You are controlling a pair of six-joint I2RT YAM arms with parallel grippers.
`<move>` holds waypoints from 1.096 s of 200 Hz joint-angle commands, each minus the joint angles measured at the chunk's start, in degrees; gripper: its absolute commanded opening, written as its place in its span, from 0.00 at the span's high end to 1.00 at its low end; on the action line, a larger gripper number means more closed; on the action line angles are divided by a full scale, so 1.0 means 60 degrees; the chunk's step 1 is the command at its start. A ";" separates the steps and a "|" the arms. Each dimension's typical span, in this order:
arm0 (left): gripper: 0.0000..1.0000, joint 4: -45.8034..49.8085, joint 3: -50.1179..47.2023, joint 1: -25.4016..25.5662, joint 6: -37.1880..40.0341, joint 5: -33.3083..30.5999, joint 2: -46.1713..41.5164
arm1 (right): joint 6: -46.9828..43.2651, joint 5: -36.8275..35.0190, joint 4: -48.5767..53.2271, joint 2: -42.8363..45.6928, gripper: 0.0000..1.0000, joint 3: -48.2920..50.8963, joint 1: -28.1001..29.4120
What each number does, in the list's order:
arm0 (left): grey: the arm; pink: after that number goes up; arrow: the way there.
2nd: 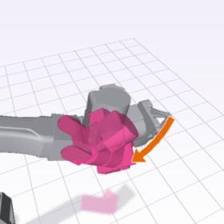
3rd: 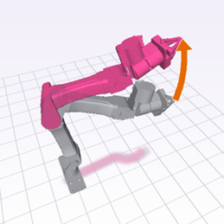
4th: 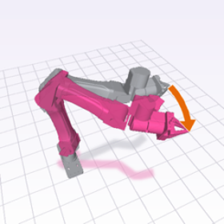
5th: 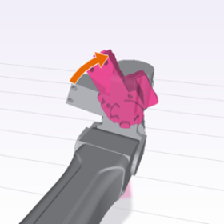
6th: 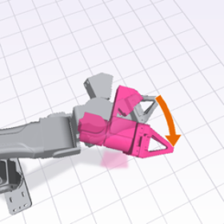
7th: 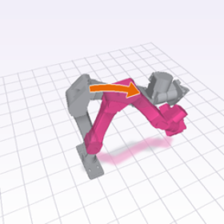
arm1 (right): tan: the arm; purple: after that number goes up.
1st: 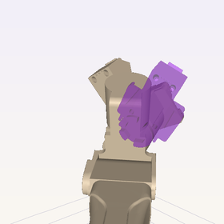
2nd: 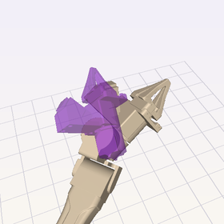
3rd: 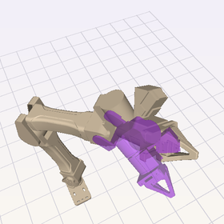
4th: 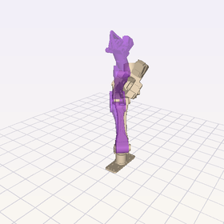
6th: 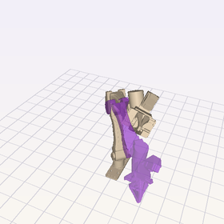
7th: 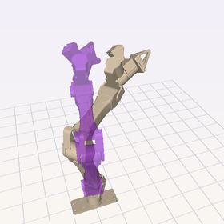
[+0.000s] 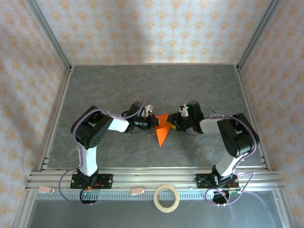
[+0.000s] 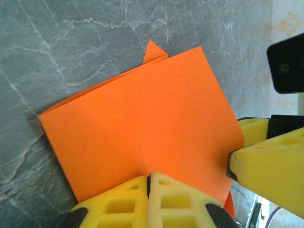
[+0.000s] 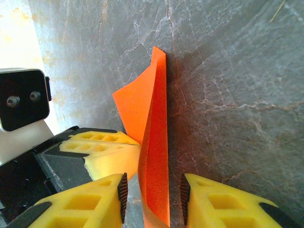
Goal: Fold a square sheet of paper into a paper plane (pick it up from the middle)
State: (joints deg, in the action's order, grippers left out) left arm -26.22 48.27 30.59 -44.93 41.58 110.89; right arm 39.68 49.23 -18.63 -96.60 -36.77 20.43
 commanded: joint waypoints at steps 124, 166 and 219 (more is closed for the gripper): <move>1.00 0.0474 -0.0267 -0.0078 0.0002 0.0086 -0.0023 | 0.0205 0.0895 -0.0867 0.1153 0.66 0.1267 -0.0060; 1.00 0.0416 -0.0331 -0.0059 -0.0012 0.0187 -0.0035 | 0.0409 0.0907 -0.1240 0.0950 0.74 0.1213 -0.0056; 1.00 0.0053 -0.0308 -0.0064 -0.0499 0.0258 -0.0726 | 0.0277 0.0318 -0.0501 0.0879 0.92 0.1161 -0.0053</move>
State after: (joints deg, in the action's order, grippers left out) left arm -26.37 47.29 30.59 -45.67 41.82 109.93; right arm 41.76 53.74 -23.38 -90.91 -29.15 20.29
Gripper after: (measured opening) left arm 0.053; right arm 0.118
